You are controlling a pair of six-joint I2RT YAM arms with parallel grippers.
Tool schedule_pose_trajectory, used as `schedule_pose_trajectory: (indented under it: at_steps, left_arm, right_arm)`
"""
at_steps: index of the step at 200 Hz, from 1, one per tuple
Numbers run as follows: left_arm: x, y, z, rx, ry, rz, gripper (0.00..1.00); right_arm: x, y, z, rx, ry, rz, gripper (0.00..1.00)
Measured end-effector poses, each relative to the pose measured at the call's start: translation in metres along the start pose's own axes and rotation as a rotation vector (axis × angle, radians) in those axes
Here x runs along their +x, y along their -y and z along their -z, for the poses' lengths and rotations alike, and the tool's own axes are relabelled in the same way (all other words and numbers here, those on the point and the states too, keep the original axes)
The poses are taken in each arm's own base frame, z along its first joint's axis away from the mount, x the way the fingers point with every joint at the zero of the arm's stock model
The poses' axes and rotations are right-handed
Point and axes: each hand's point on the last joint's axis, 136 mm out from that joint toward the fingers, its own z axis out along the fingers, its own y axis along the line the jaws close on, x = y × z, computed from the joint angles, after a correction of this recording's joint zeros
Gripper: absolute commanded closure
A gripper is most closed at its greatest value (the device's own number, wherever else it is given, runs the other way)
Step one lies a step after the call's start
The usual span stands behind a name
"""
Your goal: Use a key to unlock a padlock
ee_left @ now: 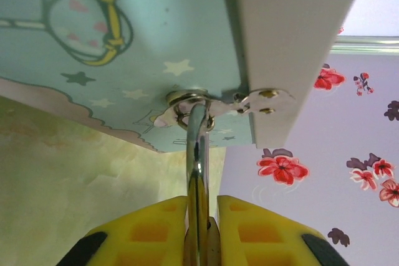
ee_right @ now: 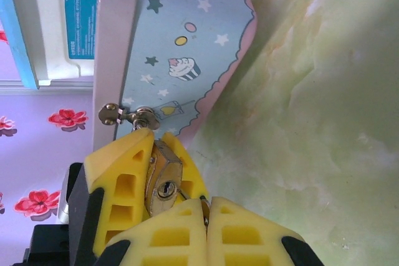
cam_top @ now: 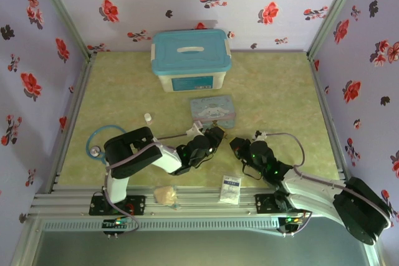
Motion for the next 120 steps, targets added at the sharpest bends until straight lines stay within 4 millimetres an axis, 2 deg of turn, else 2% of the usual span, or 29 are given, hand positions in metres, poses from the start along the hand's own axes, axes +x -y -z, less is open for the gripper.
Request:
schedule_pose_trajectory:
  at_steps: [35, 72, 120]
  left_arm:
    - [0.0002, 0.0003, -0.0002, 0.002, 0.001, 0.000, 1.00]
    - [0.0007, -0.0018, -0.0011, 0.001, 0.002, 0.000, 1.00]
    - [-0.0036, 0.0005, -0.0012, 0.012, 0.027, 0.011, 1.00]
  right_arm:
    - [-0.0028, -0.0039, 0.0031, -0.009, 0.013, 0.011, 1.00]
    - [-0.0025, 0.0006, -0.0005, 0.014, 0.013, 0.019, 1.00]
    - [-0.0040, -0.0052, -0.0044, -0.012, 0.024, 0.016, 1.00]
